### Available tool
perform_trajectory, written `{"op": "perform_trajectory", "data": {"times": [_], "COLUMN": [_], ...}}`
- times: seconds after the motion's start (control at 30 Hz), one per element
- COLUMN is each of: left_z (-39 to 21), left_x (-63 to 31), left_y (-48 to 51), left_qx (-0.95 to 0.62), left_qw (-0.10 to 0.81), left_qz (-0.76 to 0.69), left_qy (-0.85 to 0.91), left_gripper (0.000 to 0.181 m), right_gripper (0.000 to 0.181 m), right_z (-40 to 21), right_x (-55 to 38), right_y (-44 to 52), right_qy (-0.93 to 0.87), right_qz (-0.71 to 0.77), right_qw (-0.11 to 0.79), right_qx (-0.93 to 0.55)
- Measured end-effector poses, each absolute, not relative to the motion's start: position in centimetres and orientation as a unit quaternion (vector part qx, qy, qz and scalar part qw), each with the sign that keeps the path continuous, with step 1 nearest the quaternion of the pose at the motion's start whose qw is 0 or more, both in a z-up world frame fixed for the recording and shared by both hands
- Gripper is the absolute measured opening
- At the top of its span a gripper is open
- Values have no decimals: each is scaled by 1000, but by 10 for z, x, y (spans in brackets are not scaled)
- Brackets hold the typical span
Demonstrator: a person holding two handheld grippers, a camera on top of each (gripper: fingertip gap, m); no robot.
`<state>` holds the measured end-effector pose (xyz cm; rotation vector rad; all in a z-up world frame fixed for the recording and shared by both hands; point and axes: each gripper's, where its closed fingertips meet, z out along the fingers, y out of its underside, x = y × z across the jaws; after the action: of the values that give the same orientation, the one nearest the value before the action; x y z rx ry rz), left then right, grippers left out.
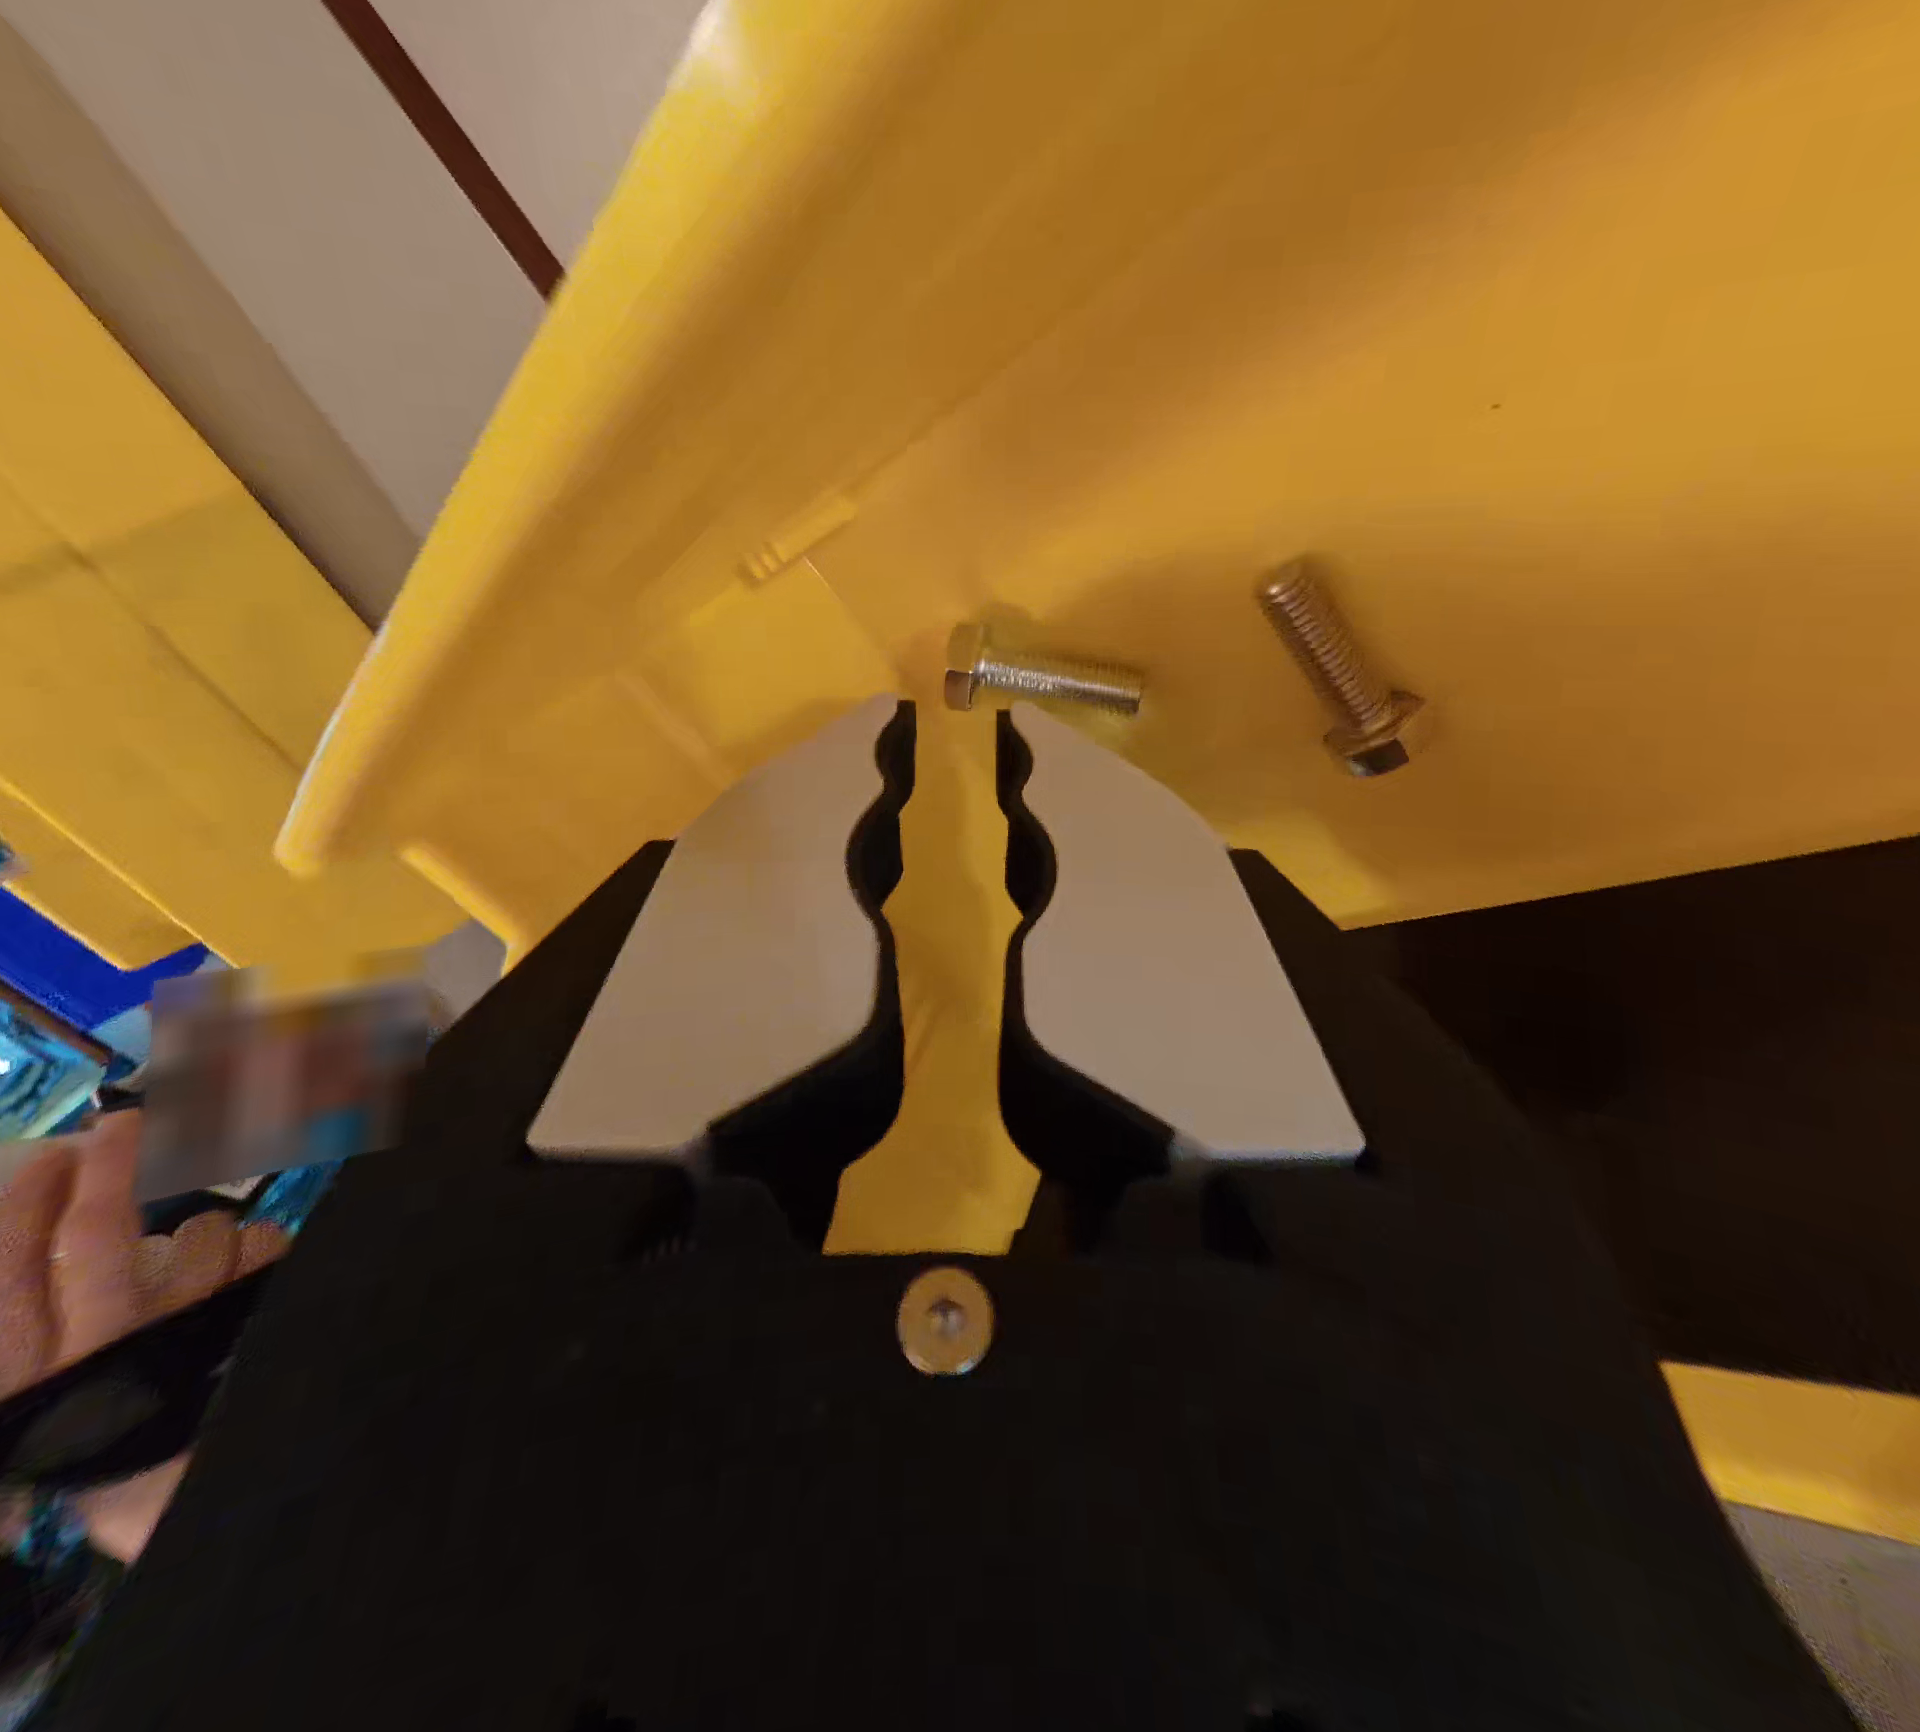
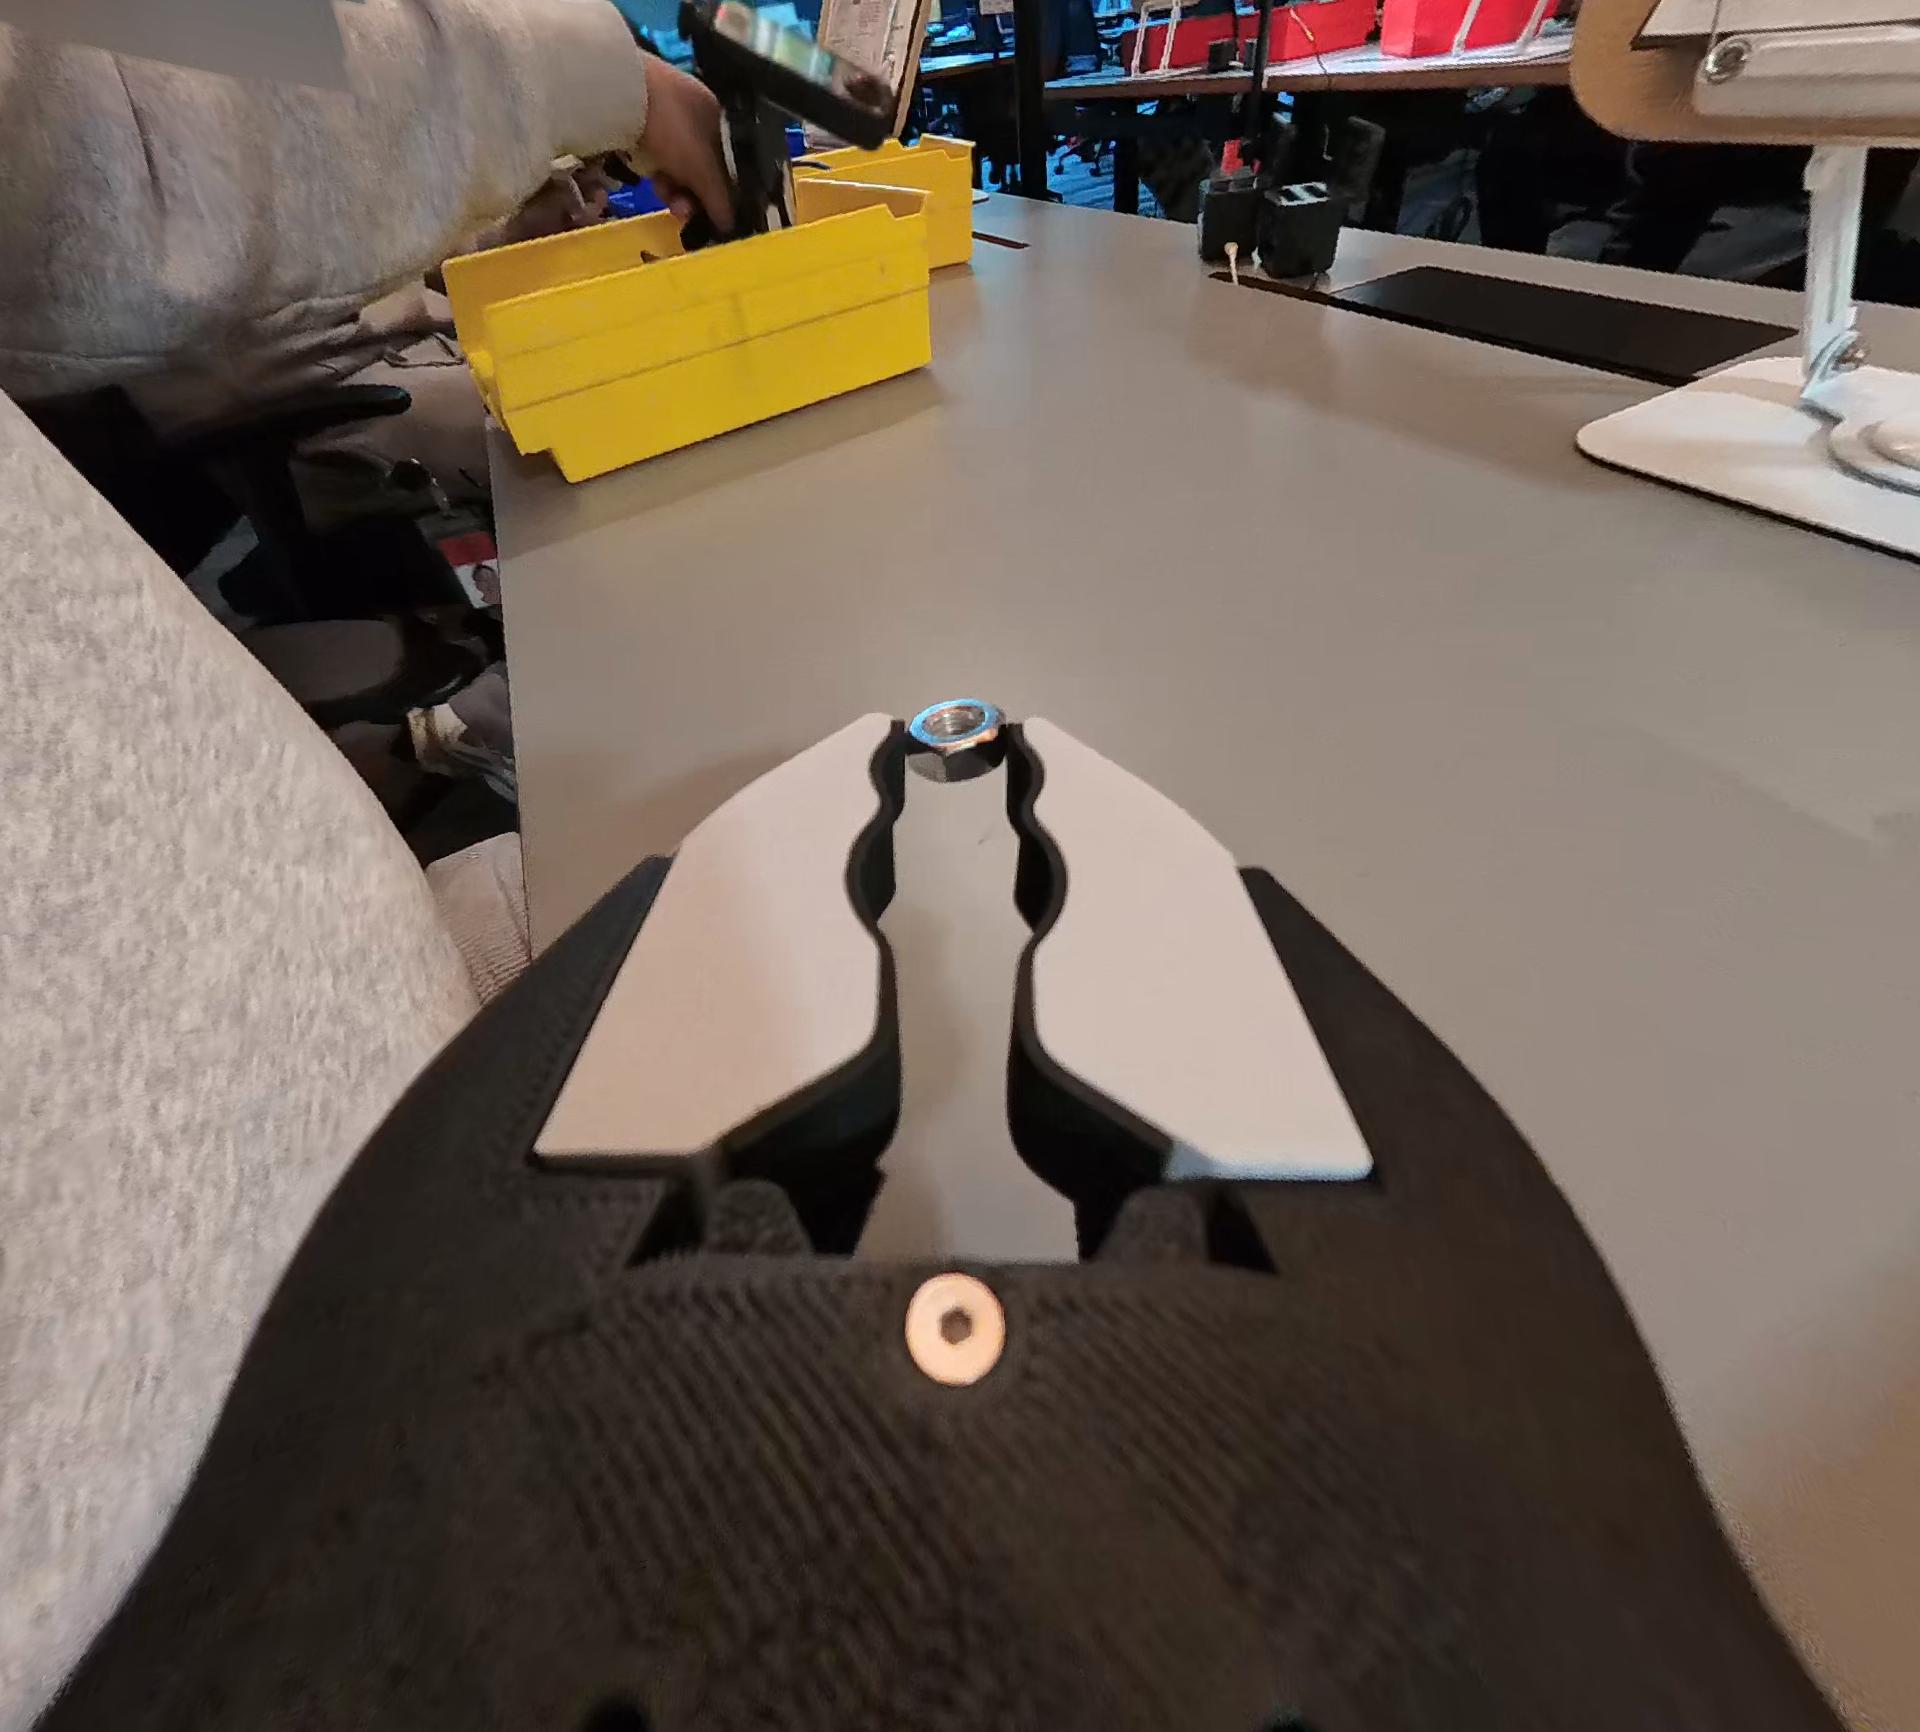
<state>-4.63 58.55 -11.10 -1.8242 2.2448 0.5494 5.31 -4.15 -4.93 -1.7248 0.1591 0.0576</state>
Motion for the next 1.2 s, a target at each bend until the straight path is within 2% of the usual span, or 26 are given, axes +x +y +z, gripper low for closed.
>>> {"op": "perform_trajectory", "data": {"times": [0.03,0.33,0.7,0.83,0.93,1.2], "left_z": [-114,-128,-121,-119,-124,-137], "left_x": [-46,-59,-48,-51,-55,-60], "left_y": [585,568,533,519,521,520], "left_qx": [-624,-686,-713,-724,-725,-726], "left_qw": [91,-6,-10,-42,-49,-65], "left_qz": [191,176,67,43,61,68], "left_qy": [752,706,697,688,684,681], "left_gripper": [18,10,10,17,22,22], "right_gripper": [19,18,19,19,19,18], "right_z": [-48,-43,-40,-39,-39,-37], "right_x": [55,59,54,52,50,48], "right_y": [-41,-44,-46,-45,-44,-46], "right_qy": [73,82,69,66,62,57], "right_qz": [27,41,40,42,40,31], "right_qw": [650,660,661,661,660,660], "right_qx": [-756,-745,-746,-747,-747,-748]}}
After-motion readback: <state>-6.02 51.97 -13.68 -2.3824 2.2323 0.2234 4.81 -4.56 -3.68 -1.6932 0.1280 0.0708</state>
